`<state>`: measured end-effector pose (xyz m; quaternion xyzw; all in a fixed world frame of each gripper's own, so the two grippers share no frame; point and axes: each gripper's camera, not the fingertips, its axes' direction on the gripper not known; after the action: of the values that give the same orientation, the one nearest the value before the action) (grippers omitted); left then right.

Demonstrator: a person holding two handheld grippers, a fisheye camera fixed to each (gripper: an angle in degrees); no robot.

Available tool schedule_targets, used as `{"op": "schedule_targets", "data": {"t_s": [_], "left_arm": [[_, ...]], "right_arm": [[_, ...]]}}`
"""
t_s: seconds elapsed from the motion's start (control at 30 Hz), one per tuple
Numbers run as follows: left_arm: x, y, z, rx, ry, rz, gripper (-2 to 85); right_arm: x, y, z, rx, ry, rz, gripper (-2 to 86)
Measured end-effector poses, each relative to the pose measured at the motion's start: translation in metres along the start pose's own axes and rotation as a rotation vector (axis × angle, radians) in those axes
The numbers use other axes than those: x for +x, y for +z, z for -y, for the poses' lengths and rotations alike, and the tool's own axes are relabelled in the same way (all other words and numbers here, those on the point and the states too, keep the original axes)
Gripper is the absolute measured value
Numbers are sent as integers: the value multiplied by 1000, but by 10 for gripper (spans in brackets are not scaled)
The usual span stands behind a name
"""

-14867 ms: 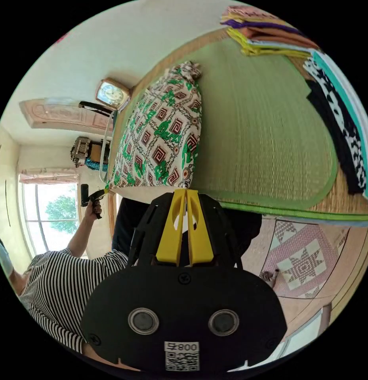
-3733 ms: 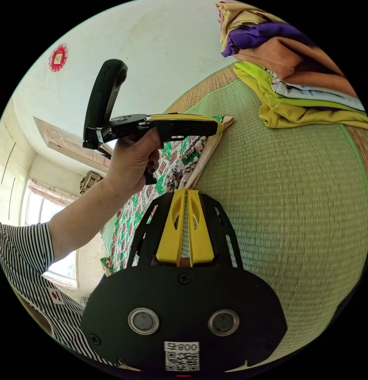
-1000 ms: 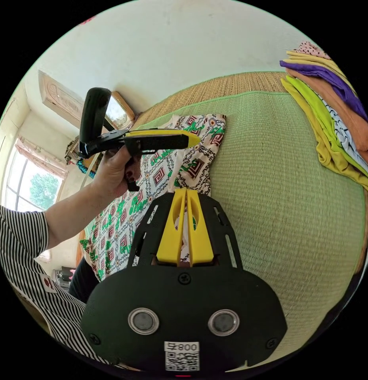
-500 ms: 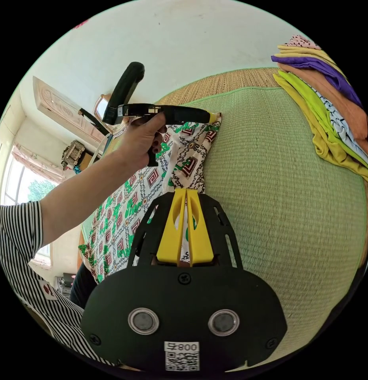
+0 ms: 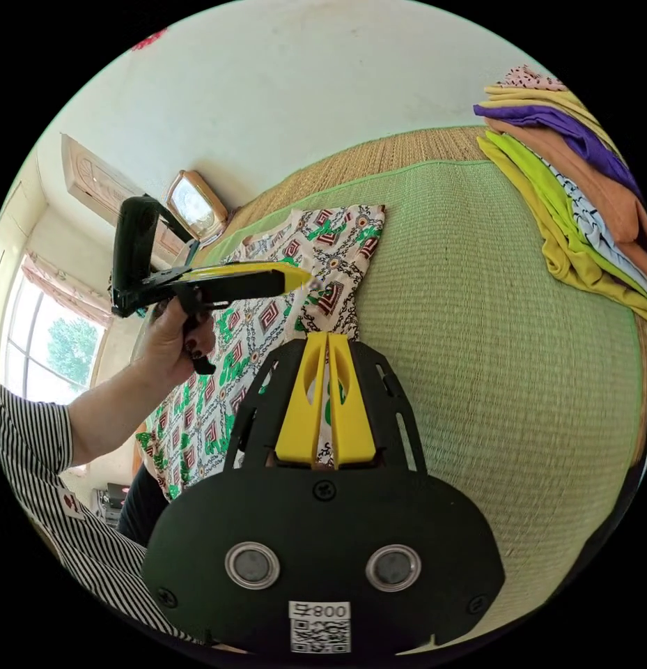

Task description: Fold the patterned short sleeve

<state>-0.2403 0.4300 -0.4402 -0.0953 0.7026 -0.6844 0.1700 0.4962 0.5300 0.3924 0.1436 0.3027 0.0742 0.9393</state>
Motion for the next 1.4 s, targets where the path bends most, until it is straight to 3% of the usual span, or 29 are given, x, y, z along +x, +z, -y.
{"op": "schedule_targets", "data": {"t_s": [0.17, 0.3, 0.43, 0.6, 0.83, 1.23, 1.4], "left_arm": [[-27, -71, -99, 68, -158, -27, 15], [-68, -142, -214, 122, -417, 1, 47], [-116, -222, -330, 334, -705, 65, 69], [-178, -272, -418, 475, -894, 138, 82], [-254, -281, -482, 592, -980, 3, 81], [-284, -308, -556, 758, -907, -88, 16], [-292, -318, -564, 736, -870, -81, 13]], "right_arm": [[3, -8, -7, 38, 26, 101, 1], [0, -15, -12, 55, 49, 251, 2], [-31, -17, -16, -2, 32, 215, 2], [-102, 12, -9, -116, -8, 208, 2], [-217, 86, 34, -255, -169, 200, 7], [-452, 260, 149, -344, -587, 89, 67], [-549, 350, 183, -395, -733, 6, 79]]}}
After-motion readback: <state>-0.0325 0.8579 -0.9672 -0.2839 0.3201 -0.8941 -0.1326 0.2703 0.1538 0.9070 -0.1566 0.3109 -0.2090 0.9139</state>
